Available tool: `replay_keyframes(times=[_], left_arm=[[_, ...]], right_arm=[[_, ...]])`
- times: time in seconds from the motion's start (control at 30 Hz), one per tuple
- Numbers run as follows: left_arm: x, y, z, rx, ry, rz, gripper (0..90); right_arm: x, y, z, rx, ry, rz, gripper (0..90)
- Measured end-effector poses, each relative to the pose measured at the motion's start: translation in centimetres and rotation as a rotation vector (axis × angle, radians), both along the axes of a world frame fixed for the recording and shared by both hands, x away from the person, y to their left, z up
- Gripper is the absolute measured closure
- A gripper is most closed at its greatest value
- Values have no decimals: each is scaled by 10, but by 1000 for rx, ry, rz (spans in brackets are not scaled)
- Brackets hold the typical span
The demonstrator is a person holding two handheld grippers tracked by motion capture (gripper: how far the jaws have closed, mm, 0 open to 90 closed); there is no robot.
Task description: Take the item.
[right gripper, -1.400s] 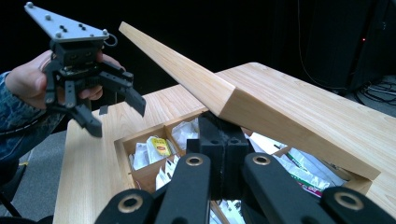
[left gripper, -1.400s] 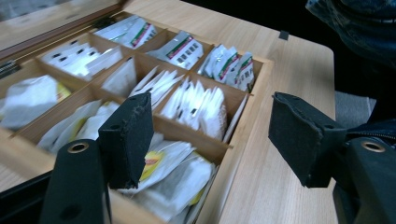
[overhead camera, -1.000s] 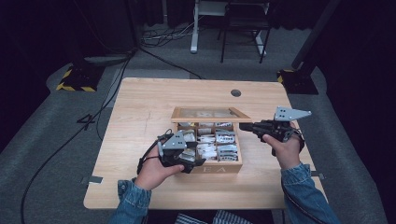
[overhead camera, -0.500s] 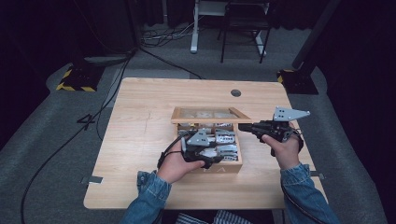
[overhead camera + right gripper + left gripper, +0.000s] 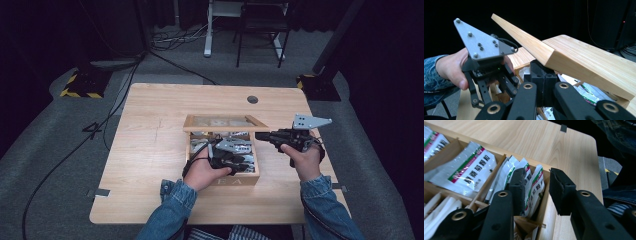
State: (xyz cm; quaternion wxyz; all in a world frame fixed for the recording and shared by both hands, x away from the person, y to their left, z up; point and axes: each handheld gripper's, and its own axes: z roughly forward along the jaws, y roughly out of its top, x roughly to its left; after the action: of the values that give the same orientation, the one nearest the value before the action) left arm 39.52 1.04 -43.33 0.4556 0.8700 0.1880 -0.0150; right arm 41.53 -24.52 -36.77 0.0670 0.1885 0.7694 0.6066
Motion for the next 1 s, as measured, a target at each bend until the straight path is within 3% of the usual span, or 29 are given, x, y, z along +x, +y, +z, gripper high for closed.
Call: replay_keyframes(times=[0.2, 0.27, 0.3, 0.47, 0.5, 0.7, 1.0], left_arm=[[6, -3, -5, 35, 66, 18, 721], [6, -4, -6, 43, 73, 17, 709], [7, -7, -8, 73, 77, 17, 708], [9, -9, -10, 85, 103, 11, 743], [8, -11, -12, 95, 112, -1, 823], [8, -11, -12, 85, 108, -3, 890], [7, -6, 1, 29, 45, -10, 897]], right_arm=[[0, 0, 0, 0, 0, -1, 900], [0, 0, 0, 0, 0, 0, 900], [0, 0, 0, 0, 2, -1, 900], [0, 1, -1, -2, 0, 1, 900], [0, 1, -1, -2, 1, 1, 900], [0, 1, -1, -1, 2, 1, 900], [0, 1, -1, -1, 1, 1, 900]])
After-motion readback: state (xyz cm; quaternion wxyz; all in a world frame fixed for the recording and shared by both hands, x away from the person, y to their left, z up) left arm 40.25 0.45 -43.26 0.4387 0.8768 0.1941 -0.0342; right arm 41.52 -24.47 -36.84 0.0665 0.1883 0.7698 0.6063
